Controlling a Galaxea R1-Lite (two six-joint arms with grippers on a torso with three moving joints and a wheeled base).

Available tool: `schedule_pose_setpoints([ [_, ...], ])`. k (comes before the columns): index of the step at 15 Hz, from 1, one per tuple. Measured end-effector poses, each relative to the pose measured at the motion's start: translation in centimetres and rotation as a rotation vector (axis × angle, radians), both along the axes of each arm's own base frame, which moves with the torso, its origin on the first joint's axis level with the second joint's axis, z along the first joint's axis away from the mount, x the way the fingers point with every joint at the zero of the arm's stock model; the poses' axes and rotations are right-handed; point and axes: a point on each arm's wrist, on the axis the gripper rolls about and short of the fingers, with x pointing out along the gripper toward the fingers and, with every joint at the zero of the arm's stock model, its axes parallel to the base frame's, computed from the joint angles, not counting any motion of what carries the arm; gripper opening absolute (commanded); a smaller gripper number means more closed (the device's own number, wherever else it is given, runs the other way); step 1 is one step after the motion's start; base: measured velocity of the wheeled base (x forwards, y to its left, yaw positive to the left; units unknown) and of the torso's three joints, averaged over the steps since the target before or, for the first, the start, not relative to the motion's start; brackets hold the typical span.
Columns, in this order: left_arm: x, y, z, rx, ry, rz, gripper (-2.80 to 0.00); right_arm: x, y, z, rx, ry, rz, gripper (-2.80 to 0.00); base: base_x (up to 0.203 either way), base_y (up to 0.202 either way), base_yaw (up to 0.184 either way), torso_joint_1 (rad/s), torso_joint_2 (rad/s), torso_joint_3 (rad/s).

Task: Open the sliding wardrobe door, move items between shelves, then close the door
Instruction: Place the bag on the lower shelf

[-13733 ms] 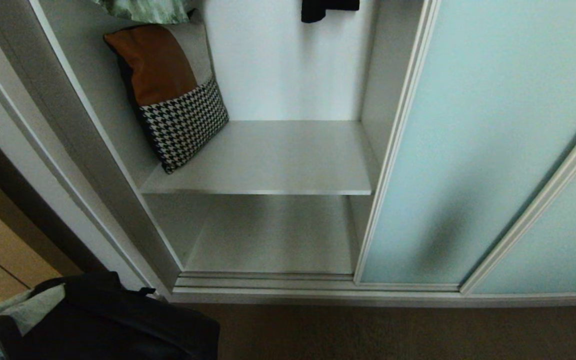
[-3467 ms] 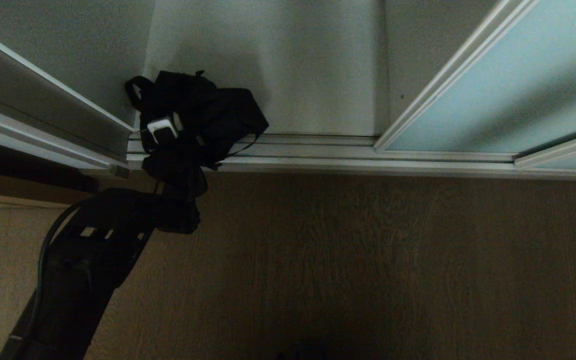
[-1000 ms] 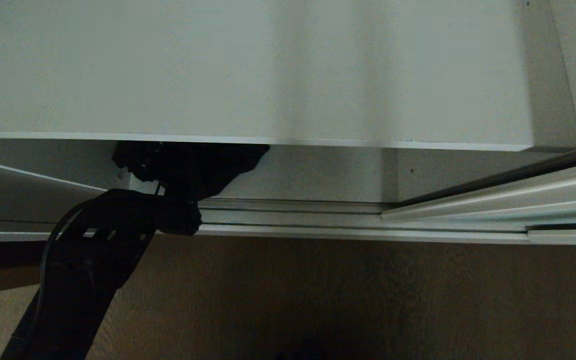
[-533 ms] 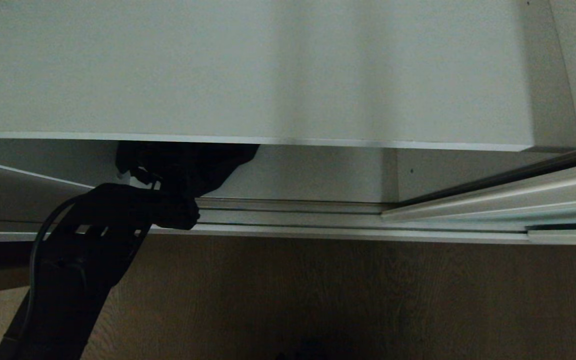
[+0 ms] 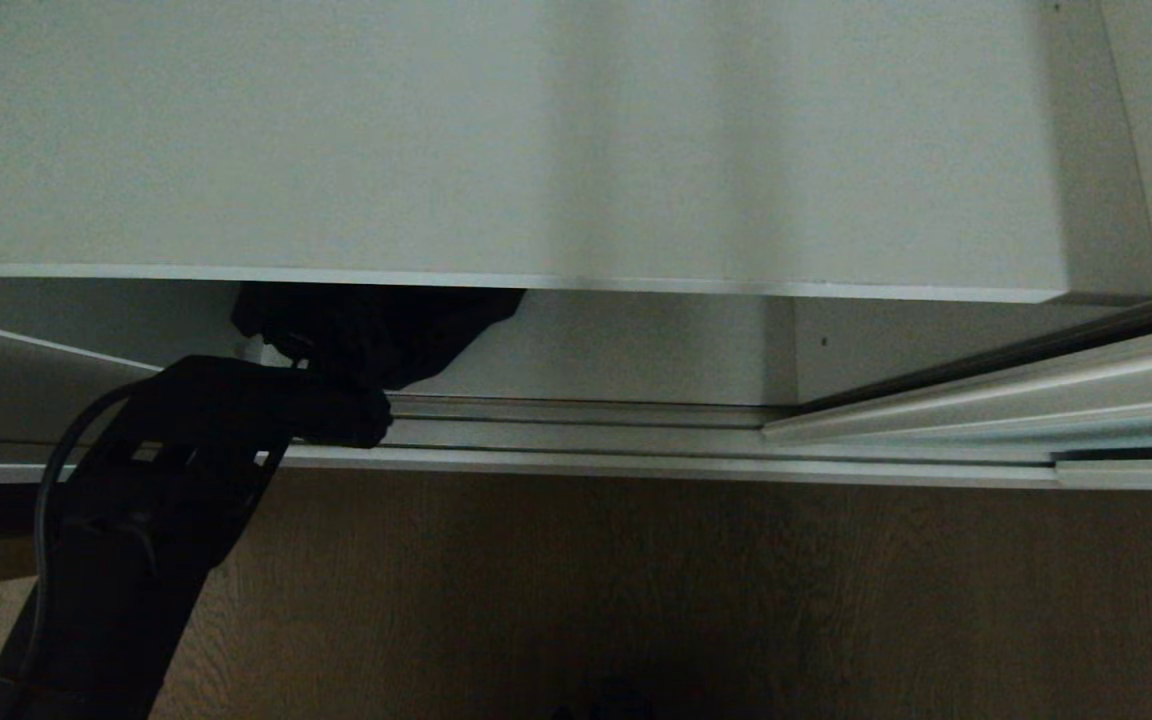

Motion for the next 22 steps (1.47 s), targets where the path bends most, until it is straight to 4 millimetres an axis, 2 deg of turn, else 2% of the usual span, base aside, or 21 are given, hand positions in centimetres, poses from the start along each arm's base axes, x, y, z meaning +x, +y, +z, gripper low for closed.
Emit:
schedule_pose_setpoints([
  [4,-0.8,-0.5,1.1,-0.025,-0.004,-0.009,0.00,0.0,0.0,0.0,0.000,0.000,0.000,-2.80,0.000,0.000,0.000,0.000,0.00,0.000],
  [5,-1.0,-1.0,0.7,-0.020,0.028,-0.022,-1.56,0.0,0.0,0.0,0.001,0.000,0.000,-2.80,0.000,0.000,0.000,0.000,0.00,0.000],
  [6,-1.4,-1.4,0.1,-0.017,0.062,-0.038,-2.80,0.0,0.0,0.0,0.000,0.000,0.000,-2.80,0.000,0.000,0.000,0.000,0.00,0.000],
  [9,-2.3,-2.6,0.2,-0.022,0.092,-0.081,-2.80,0.0,0.0,0.0,0.001,0.000,0.000,-2.80,0.000,0.000,0.000,0.000,0.00,0.000],
  [19,-3.8,-2.6,2.7,-0.083,0.061,-0.037,-2.80,0.0,0.0,0.0,0.001,0.000,0.000,-2.80,0.000,0.000,0.000,0.000,0.00,0.000],
  [22,-4.5,-3.8,2.5,-0.075,0.090,-0.070,-2.80,0.0,0.0,0.0,0.001,0.000,0.000,-2.80,0.000,0.000,0.000,0.000,0.00,0.000],
])
